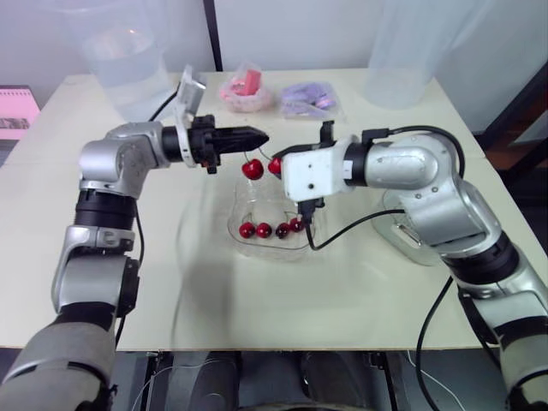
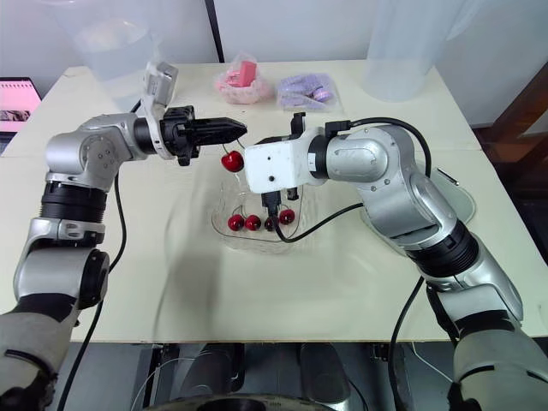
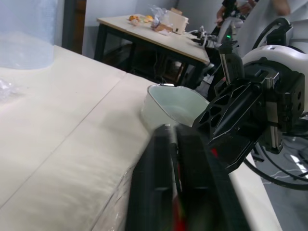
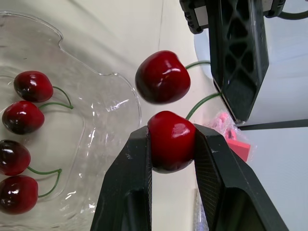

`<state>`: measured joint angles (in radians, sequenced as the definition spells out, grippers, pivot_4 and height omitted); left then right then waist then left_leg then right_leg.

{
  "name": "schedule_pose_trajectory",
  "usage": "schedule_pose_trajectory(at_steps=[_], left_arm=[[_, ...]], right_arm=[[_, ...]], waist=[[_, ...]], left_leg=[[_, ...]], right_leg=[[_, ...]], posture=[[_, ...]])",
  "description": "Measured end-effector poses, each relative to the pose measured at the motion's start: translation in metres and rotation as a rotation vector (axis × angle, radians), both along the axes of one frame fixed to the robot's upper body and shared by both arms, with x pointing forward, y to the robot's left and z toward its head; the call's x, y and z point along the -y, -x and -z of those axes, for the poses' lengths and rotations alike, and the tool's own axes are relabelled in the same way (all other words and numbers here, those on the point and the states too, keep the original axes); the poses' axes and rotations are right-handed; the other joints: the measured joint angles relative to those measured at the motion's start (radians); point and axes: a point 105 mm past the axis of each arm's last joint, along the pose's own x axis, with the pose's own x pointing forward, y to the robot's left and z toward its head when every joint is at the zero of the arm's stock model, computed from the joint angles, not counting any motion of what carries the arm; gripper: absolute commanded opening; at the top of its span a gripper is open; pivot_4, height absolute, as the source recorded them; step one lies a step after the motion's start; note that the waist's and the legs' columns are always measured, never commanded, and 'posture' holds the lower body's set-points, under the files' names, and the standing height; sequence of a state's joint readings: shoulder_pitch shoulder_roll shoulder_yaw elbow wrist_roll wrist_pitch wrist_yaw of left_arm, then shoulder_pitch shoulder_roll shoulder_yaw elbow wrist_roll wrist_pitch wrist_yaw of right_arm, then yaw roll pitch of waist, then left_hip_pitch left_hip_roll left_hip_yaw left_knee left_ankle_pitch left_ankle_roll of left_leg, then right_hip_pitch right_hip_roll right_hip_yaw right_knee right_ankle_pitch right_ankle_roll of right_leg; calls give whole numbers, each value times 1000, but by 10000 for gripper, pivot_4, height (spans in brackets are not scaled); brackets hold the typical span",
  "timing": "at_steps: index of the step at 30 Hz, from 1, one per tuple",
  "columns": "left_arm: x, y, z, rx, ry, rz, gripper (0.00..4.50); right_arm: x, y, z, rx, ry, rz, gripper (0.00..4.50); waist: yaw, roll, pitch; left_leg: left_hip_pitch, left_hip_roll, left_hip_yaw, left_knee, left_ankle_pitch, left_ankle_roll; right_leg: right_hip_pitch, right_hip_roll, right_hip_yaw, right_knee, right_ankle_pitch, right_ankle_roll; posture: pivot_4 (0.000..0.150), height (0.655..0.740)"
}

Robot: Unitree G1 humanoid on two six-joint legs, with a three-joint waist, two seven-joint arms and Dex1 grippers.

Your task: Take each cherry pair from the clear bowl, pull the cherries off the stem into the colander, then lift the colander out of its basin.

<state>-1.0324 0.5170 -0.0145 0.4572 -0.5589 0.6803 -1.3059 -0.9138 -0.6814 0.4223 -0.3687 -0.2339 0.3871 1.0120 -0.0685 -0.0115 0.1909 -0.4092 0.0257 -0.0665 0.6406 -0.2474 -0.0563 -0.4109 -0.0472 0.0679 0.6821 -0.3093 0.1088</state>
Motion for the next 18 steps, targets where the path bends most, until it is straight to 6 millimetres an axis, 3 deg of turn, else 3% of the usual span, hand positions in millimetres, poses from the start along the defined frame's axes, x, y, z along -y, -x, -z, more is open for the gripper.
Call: schedule_pose_trajectory(at_steps=[4,8,11,12,18], left_arm=[[-1,0,-2,-8,13,-2,251],[-4,-1,-6,6,34,-18,0],[-13,-1,-10,26,29,-36,0],[-14,-1,-12,38,26,-35,0],[-12,8,-27,141,-7,9,0]], right_arm=[[1,0,0,-2,0,2,8393],[3,2,0,-67,-41,21,26132],[10,6,3,-265,-166,59,41705],[13,8,1,-351,-231,73,44363],[14,12,-25,-763,-558,103,44363]], waist=[[0,0,0],[0,0,0],[-1,0,0],[1,0,0],[0,0,0]], left_leg=[[0,0,0,0,0,0],[0,0,0,0,0,0],[0,0,0,1,0,0],[0,0,-1,1,0,0],[0,0,-1,1,0,0]], right_leg=[[0,0,0,0,0,0],[0,0,0,0,0,0],[0,0,0,1,0,0],[0,0,0,1,0,0],[1,0,0,1,0,0]], posture=[[1500,7348],[1500,7348],[1500,7348],[1500,7348],[1500,7348]])
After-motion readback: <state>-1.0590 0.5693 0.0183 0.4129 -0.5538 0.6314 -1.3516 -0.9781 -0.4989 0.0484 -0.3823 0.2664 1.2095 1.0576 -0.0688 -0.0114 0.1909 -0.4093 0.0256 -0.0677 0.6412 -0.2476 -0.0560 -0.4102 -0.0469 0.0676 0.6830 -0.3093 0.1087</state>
